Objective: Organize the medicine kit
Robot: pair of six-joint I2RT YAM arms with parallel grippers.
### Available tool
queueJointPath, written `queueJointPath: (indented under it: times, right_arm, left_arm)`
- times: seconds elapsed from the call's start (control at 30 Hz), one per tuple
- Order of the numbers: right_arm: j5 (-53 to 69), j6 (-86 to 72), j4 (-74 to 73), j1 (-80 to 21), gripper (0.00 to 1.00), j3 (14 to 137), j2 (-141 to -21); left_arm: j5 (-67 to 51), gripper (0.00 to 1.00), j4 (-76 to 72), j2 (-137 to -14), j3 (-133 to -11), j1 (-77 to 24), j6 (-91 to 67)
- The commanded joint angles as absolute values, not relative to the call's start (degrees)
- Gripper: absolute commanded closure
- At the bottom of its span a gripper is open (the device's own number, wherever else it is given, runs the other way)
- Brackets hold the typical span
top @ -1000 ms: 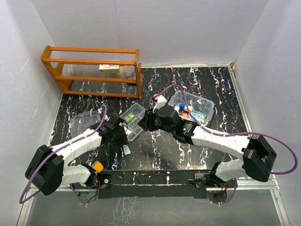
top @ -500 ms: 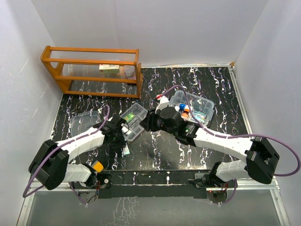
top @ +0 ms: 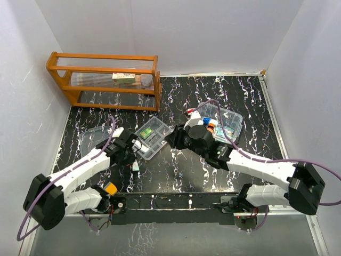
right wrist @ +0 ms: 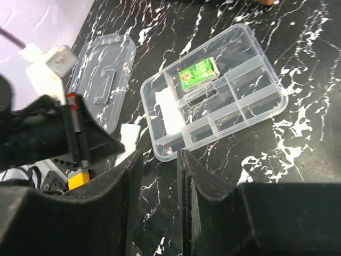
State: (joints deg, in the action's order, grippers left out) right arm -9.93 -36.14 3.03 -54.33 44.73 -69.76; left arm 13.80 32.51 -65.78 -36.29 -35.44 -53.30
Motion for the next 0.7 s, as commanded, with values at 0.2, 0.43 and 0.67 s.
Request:
queueJointPath:
  times: [0.2, 0.43, 0.67]
  right_arm:
    - [-18.9, -38.6, 7.3, -54.5, 0.7, 41.4, -60.2]
    - [-20.3, -36.8, 6.7, -54.5, 0.69, 40.6, -55.8]
    - [-23.2, -35.5, 5.7, -54.4, 0.67, 38.7, -51.7]
  left_arm:
    - [24.9, 1.0, 26.0, -56.6, -40.2, -35.6, -58.9]
    - [27.8, 1.0, 16.9, -62.7, -40.7, -35.6, -70.7]
    - [33.2, 1.0, 16.4, -65.9, -38.1, -35.6, -80.5]
